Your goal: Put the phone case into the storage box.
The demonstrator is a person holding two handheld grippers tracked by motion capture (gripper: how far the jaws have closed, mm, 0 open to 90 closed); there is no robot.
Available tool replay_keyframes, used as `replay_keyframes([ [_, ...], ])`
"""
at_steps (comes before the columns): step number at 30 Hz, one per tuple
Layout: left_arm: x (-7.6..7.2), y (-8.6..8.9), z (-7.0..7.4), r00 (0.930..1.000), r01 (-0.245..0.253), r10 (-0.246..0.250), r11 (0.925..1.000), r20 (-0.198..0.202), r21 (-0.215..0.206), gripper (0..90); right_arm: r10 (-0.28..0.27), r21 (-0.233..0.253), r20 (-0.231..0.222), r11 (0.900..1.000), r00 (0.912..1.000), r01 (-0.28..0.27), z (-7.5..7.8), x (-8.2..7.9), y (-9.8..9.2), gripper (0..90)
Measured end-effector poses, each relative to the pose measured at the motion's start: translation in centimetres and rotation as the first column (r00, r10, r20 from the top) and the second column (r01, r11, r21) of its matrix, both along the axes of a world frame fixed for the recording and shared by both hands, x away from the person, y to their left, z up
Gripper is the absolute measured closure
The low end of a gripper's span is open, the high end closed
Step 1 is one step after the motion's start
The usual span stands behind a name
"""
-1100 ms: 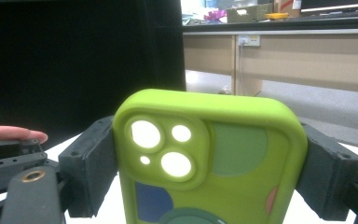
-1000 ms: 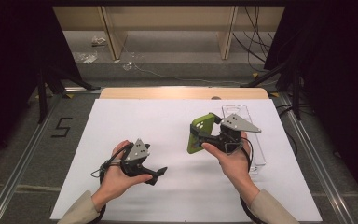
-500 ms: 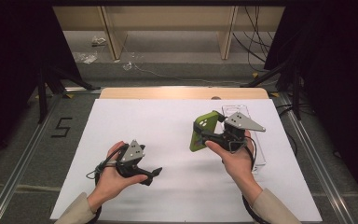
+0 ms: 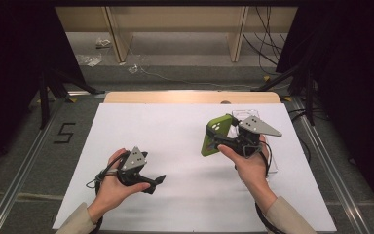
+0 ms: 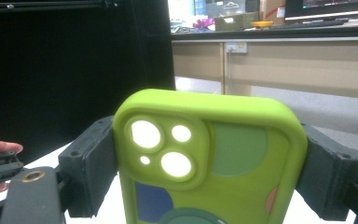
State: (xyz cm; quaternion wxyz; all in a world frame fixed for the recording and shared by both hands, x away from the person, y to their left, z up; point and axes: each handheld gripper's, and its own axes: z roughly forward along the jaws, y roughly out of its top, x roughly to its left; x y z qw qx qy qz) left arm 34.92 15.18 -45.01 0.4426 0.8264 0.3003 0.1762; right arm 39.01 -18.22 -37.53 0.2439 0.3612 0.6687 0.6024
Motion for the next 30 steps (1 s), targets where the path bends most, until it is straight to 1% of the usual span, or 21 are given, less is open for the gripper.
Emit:
replay_keyframes([
  [17,-0.2,0.9,-0.2,0.9998,-0.021,0.021,0.9998,-0.003,0.001,0.6,-0.025,0.005,0.010,1.000,0.9996,0.025,0.3,0.2,-0.8,18.0],
  [30,-0.1,1.2,-0.4,0.9995,-0.032,0.032,0.9995,-0.004,0.002,0.6,-0.049,0.011,0.026,0.999,0.9985,0.049,0.7,0.3,-1.6,18.0],
])
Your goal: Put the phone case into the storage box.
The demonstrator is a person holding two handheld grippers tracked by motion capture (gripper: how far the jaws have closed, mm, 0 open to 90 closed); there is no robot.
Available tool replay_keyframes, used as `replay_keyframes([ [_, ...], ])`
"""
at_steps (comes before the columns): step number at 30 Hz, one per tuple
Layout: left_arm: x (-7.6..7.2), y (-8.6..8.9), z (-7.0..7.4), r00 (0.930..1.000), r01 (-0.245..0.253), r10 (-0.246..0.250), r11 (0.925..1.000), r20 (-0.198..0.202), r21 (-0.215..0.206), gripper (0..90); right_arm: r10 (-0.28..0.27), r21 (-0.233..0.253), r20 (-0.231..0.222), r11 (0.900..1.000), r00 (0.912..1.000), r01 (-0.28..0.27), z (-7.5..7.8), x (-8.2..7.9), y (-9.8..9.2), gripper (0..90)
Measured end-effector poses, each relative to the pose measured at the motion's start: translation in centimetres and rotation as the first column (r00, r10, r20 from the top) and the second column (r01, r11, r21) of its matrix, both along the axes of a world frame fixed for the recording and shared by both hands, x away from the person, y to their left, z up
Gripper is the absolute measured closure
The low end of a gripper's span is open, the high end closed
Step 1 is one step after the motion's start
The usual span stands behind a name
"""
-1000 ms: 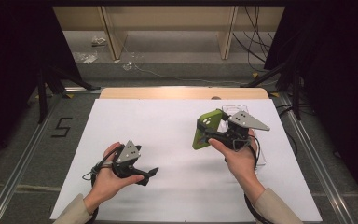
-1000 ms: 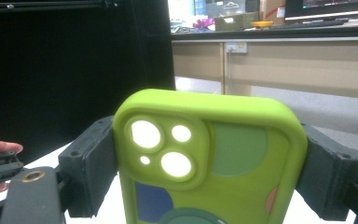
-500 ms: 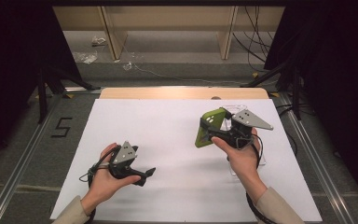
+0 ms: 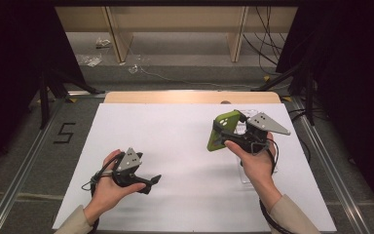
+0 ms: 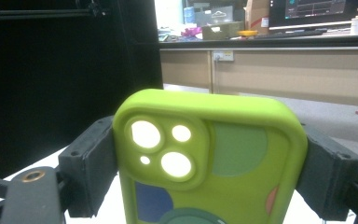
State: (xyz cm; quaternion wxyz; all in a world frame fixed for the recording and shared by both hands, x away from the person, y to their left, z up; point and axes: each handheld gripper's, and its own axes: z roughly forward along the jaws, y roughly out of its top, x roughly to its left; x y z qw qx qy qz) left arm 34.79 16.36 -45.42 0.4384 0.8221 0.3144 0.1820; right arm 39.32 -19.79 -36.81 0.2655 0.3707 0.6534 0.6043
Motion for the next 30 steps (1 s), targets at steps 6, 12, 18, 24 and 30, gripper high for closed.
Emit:
replay_keyframes([
  [6,0.0,0.1,-0.1,1.0000,-0.002,0.002,1.0000,0.001,0.009,0.6,-0.016,0.009,0.007,1.000,0.9999,0.016,0.3,0.1,-0.5,18.0],
  [12,0.0,0.1,-0.1,1.0000,-0.005,0.005,0.9999,0.003,0.010,0.6,-0.027,0.009,0.006,1.000,0.9996,0.026,0.3,0.1,-0.8,18.0],
  [18,0.0,0.1,-0.1,1.0000,-0.007,0.007,0.9999,0.003,0.010,0.6,-0.031,0.012,0.009,0.999,0.9995,0.031,0.3,0.2,-1.0,18.0],
  [24,0.0,0.1,-0.1,1.0000,-0.008,0.008,0.9999,0.004,0.011,0.6,-0.041,0.011,0.012,0.999,0.9991,0.041,0.5,0.2,-1.2,18.0],
  [30,0.0,0.2,-0.1,1.0000,-0.009,0.009,0.9999,0.003,0.011,0.6,-0.051,0.012,0.015,0.999,0.9986,0.050,0.6,0.3,-1.6,18.0],
])
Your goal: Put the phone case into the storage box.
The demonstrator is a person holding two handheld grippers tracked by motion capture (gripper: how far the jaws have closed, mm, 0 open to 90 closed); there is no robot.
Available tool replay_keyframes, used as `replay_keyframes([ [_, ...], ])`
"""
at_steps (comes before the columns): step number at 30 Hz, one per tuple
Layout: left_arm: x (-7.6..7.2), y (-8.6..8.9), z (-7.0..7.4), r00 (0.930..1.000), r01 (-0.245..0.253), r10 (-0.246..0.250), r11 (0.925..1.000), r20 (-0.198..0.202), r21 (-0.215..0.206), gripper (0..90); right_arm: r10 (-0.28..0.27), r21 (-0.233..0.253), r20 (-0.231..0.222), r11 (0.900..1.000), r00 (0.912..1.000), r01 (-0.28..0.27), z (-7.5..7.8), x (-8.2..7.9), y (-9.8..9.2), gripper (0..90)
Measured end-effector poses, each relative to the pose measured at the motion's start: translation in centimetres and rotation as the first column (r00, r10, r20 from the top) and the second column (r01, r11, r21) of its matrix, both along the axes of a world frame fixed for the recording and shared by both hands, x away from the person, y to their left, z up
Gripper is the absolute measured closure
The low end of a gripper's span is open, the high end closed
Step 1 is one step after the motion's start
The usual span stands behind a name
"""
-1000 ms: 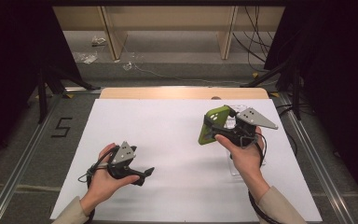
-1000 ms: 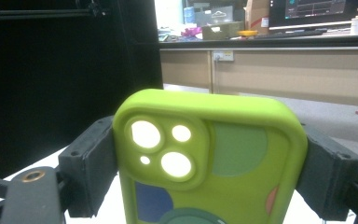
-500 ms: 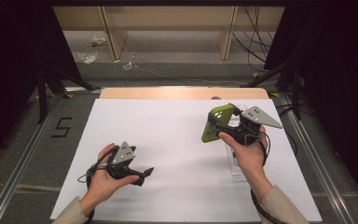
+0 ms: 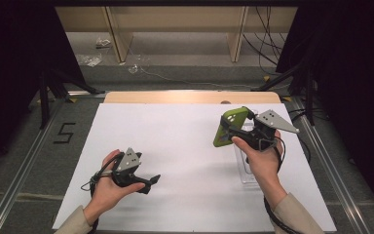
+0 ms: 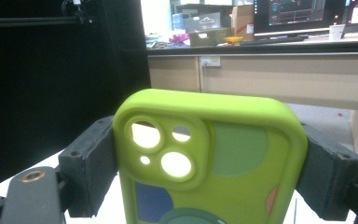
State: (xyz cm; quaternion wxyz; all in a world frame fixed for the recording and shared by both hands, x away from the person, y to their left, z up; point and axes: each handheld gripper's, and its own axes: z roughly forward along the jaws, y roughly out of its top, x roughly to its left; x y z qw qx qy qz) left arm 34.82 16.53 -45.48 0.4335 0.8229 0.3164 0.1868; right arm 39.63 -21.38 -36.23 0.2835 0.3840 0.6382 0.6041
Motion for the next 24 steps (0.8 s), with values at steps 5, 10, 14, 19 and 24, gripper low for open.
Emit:
replay_keyframes([
  [5,0.0,0.0,0.0,1.0000,-0.003,0.003,1.0000,0.001,-0.002,0.6,-0.008,0.001,0.006,1.000,0.9999,0.008,0.2,0.0,-0.3,18.0],
  [10,0.0,0.1,0.1,1.0000,-0.004,0.004,1.0000,0.002,-0.003,0.6,-0.018,-0.001,0.006,1.000,0.9998,0.018,0.2,0.1,-0.5,18.0],
  [14,0.0,0.1,0.1,1.0000,-0.004,0.004,1.0000,0.002,-0.003,0.6,-0.022,0.001,0.005,1.000,0.9998,0.022,0.3,0.1,-0.7,18.0],
  [19,0.0,0.1,0.1,1.0000,-0.005,0.005,1.0000,0.004,-0.004,0.6,-0.030,0.000,0.009,1.000,0.9995,0.030,0.4,0.2,-1.0,18.0],
  [24,0.0,0.1,0.1,1.0000,-0.006,0.006,1.0000,0.004,-0.005,0.6,-0.041,0.002,0.010,0.999,0.9991,0.041,0.4,0.2,-1.3,18.0],
])
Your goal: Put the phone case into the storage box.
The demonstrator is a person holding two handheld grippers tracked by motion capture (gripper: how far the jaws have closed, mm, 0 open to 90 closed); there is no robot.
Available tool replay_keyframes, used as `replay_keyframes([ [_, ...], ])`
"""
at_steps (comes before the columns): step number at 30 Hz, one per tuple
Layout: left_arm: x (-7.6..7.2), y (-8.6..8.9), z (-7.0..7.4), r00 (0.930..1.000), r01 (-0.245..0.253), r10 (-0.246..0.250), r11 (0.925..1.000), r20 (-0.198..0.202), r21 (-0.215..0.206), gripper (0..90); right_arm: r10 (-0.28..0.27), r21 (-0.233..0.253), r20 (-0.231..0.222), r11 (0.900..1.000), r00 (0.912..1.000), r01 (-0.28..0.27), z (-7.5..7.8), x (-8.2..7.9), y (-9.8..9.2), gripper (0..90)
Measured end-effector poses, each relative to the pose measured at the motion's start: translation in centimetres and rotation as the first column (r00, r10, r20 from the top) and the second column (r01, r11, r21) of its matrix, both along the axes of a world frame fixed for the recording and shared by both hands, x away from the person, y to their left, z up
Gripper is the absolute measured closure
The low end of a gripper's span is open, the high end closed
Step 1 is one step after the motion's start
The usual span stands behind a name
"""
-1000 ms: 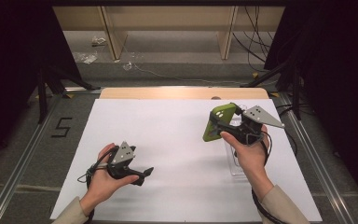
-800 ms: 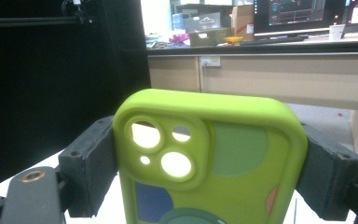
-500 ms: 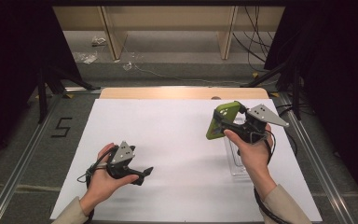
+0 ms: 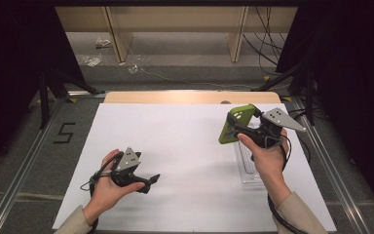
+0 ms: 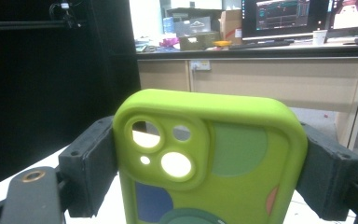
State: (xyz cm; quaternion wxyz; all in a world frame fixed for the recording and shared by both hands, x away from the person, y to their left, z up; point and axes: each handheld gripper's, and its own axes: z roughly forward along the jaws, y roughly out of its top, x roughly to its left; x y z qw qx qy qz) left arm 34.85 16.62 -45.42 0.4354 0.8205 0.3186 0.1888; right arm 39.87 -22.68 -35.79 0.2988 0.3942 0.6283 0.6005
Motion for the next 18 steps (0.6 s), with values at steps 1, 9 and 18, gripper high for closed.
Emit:
replay_keyframes([
  [1,0.00,0.00,0.00,1.0000,-0.001,0.001,1.0000,0.000,0.001,0.6,-0.003,-0.003,0.000,1.000,1.0000,0.003,-0.01,0.02,-0.06,18.0],
  [9,0.01,0.00,0.02,1.0000,-0.002,0.002,1.0000,0.003,-0.001,0.6,-0.018,0.000,0.004,1.000,0.9998,0.018,0.09,0.12,-0.50,18.0],
  [18,0.02,0.01,0.02,1.0000,-0.003,0.003,1.0000,0.003,-0.002,0.6,-0.034,-0.001,0.002,0.999,0.9994,0.034,0.13,0.22,-0.94,18.0],
])
